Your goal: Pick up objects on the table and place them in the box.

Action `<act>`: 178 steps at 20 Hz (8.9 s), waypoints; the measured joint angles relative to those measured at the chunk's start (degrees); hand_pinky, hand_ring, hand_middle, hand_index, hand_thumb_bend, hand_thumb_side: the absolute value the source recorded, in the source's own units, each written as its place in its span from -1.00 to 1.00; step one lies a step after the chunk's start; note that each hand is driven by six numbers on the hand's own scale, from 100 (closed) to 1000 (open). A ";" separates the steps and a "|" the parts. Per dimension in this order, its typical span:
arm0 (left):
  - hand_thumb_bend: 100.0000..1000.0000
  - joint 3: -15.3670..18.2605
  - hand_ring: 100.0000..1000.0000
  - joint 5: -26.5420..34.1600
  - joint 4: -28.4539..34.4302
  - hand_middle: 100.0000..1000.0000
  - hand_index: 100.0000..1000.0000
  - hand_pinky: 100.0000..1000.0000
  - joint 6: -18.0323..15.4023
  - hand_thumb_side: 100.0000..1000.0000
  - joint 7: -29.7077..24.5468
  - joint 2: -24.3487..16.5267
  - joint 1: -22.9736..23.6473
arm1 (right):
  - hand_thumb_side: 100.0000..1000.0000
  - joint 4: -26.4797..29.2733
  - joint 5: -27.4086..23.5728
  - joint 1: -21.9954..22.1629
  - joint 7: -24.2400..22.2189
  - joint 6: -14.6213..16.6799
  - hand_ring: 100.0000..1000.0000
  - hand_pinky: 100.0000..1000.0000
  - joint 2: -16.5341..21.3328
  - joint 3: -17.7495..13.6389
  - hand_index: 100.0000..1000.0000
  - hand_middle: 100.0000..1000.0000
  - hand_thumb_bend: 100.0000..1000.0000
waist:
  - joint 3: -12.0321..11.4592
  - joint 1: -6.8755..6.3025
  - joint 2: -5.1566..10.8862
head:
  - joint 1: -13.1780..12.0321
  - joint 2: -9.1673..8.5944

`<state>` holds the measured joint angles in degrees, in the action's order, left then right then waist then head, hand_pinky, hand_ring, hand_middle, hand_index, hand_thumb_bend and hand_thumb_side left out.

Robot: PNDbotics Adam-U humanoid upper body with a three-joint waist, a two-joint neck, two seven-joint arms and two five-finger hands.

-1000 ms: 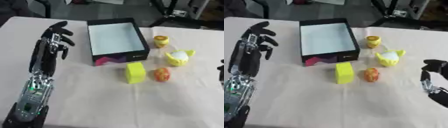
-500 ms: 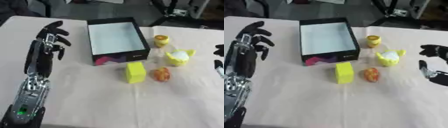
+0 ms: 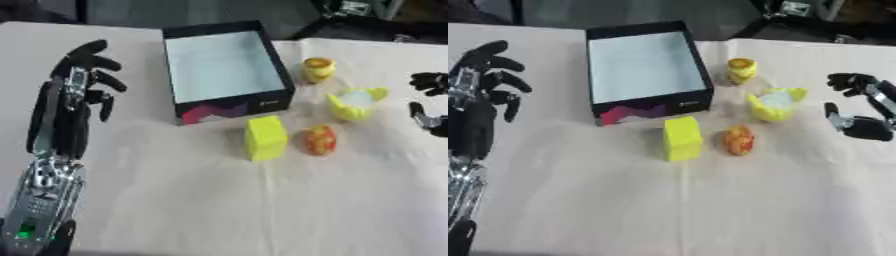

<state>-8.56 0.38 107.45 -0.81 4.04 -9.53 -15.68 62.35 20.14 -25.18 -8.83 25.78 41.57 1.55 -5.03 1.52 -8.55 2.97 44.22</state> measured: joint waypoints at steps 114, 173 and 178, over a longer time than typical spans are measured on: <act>-1.00 -3.88 -0.18 2.18 2.46 0.03 0.60 -1.00 0.14 0.57 -5.35 3.73 -7.11 | 0.18 -1.81 14.92 -22.46 -3.75 4.49 0.93 0.86 -9.64 8.22 0.91 0.83 -1.00 | -12.30 -0.85 -3.00 | 18.22 0.00; -1.00 -3.70 -0.17 2.09 2.39 0.03 0.60 -1.00 0.03 0.57 -4.96 3.54 -6.11 | -0.77 -8.12 28.39 -15.13 14.34 -2.69 0.44 0.66 -4.05 3.77 -0.63 -0.06 -1.00 | -9.84 -0.84 -2.93 | 16.88 0.00; -1.00 -3.70 -0.17 2.09 2.40 0.03 0.60 -1.00 0.04 0.57 -4.94 3.54 -6.11 | -0.75 -8.09 28.38 -15.11 21.27 -3.01 0.41 0.64 -4.05 3.96 -0.64 -0.10 -1.00 | -9.83 -0.84 -2.93 | 17.13 0.00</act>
<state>-12.26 2.47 109.84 -0.77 -0.90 -6.00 -21.79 54.26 48.52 -40.29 12.44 22.77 37.52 5.51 -14.86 0.68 -11.48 20.11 44.23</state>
